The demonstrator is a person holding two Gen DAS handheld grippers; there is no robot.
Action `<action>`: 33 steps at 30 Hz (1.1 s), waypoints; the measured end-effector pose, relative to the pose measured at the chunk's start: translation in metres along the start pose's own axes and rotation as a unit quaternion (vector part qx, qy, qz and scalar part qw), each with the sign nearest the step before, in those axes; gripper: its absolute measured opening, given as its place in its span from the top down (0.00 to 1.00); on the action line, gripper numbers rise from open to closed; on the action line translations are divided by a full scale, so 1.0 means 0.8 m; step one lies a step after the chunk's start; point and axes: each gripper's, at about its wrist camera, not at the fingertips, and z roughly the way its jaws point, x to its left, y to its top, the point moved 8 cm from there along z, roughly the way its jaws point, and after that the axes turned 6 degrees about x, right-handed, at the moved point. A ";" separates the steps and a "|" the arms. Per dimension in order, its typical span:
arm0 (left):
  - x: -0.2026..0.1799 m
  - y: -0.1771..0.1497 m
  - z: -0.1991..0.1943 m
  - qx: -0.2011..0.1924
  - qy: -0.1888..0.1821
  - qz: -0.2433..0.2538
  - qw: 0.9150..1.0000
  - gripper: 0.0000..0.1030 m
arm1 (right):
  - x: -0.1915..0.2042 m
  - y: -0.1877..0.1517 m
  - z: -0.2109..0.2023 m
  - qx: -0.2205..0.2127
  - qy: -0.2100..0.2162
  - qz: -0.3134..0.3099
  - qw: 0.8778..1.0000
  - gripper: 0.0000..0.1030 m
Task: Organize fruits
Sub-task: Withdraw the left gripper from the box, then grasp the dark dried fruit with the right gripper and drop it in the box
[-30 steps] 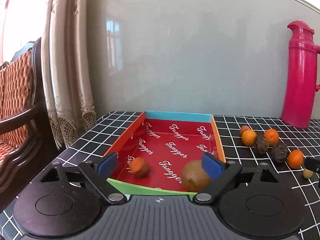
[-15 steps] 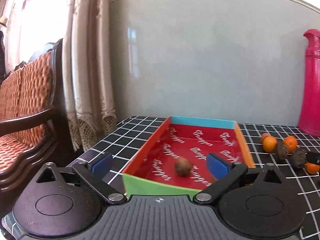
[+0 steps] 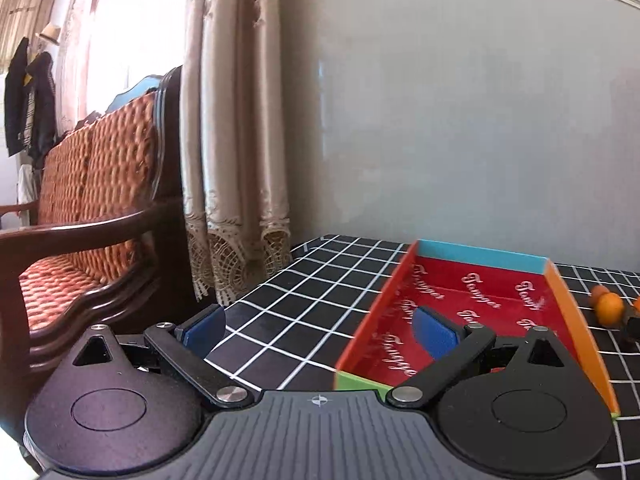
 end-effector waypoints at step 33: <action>0.082 -0.001 -0.001 0.017 0.039 -0.047 0.998 0.03 | 0.080 0.044 -0.028 -0.011 0.055 -0.018 0.998 0.66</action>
